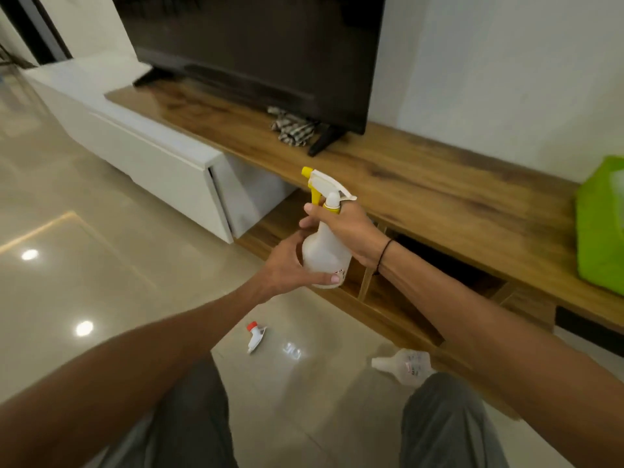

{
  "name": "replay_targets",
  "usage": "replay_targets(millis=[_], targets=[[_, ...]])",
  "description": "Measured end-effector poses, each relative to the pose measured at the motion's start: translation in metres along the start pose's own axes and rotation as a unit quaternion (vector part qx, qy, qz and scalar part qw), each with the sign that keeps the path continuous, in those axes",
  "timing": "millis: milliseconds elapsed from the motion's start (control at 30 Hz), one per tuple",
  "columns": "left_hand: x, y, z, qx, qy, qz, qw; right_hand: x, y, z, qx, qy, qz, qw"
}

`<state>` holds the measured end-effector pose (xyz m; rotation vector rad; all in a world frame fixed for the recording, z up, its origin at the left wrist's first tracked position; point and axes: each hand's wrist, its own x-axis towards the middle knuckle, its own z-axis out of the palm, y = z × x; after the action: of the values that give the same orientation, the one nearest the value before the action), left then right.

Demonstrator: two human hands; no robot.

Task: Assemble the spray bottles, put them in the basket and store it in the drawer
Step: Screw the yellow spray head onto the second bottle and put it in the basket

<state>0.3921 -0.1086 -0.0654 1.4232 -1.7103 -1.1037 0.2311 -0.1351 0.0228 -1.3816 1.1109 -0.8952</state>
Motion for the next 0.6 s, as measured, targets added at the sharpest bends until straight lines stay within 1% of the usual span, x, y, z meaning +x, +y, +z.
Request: replay_targets(millis=[67,133,300,467,600], targets=[[0.003,0.027,0.002,-0.01,0.02,0.006,1.0,-0.006,-0.025,-0.017,-0.018,-0.003,-0.026,0.999],[0.011,0.053,0.005,-0.007,0.025,0.027,0.999,-0.012,-0.049,-0.035,-0.025,0.005,-0.055,0.998],[0.036,0.123,0.019,-0.002,0.014,0.095,0.995,-0.029,-0.092,-0.088,-0.046,0.085,-0.107,0.989],[0.06,0.186,0.062,-0.009,0.004,0.136,0.991,-0.054,-0.123,-0.155,-0.048,0.126,-0.126,0.983],[0.079,0.238,0.109,-0.04,-0.014,0.161,0.986,-0.082,-0.145,-0.215,-0.045,0.172,-0.139,0.974]])
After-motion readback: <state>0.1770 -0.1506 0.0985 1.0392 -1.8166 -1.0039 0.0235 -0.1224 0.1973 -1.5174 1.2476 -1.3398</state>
